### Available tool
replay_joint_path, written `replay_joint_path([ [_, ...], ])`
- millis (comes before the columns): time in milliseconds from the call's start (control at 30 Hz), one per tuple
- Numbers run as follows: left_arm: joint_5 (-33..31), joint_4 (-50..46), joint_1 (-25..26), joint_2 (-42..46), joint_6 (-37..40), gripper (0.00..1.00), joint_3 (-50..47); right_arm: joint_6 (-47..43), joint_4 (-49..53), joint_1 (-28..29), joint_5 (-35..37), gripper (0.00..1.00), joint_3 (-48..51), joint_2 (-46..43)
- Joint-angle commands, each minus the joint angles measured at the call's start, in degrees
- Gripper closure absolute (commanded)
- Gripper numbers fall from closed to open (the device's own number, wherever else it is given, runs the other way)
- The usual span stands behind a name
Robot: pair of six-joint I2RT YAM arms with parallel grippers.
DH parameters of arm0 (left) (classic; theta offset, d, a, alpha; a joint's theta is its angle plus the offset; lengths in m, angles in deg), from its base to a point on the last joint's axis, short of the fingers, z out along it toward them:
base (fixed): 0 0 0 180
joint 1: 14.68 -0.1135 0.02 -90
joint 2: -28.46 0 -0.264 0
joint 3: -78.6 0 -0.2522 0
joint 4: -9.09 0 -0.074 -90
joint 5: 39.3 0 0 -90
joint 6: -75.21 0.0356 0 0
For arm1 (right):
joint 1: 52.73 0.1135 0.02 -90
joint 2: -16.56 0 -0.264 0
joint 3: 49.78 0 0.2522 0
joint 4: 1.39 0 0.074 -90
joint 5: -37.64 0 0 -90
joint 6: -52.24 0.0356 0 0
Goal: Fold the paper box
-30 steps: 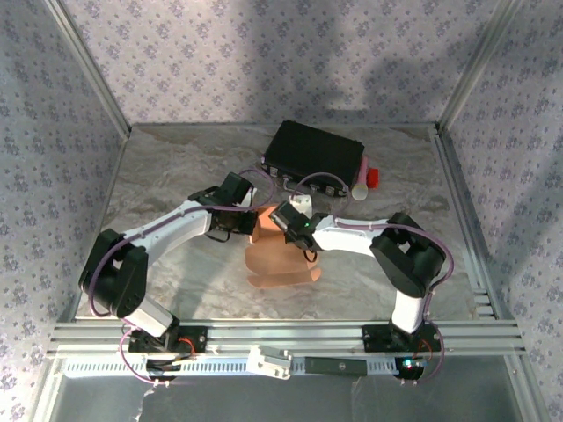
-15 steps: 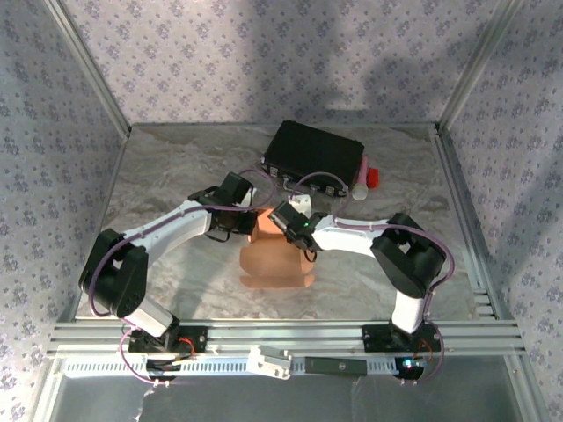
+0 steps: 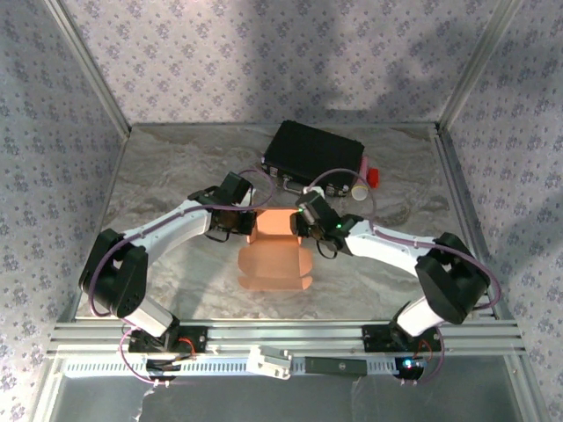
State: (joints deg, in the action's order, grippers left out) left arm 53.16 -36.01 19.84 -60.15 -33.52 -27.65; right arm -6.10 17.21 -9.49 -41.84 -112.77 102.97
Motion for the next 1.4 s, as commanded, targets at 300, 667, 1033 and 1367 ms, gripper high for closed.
replay_joint_path([
  [300,-0.09,-1.34,0.18,-0.54,0.01,1.0,1.99,-5.29,-14.16,-6.24,-18.28,0.7,7.19,2.58],
  [667,-0.09,-1.11,0.11,-1.11,0.0,1.0,2.16,-2.38,-1.2,-0.43,3.3,0.86,-1.99,10.11],
  [1033,-0.29,7.81,0.2,-2.7,-0.79,0.88,-1.25,1.06,9.14,3.49,8.06,1.0,-8.91,14.05],
  [1367,-0.27,16.59,0.02,-2.94,-1.1,0.82,-6.19,-0.02,8.68,1.68,2.99,1.0,-9.32,14.46],
])
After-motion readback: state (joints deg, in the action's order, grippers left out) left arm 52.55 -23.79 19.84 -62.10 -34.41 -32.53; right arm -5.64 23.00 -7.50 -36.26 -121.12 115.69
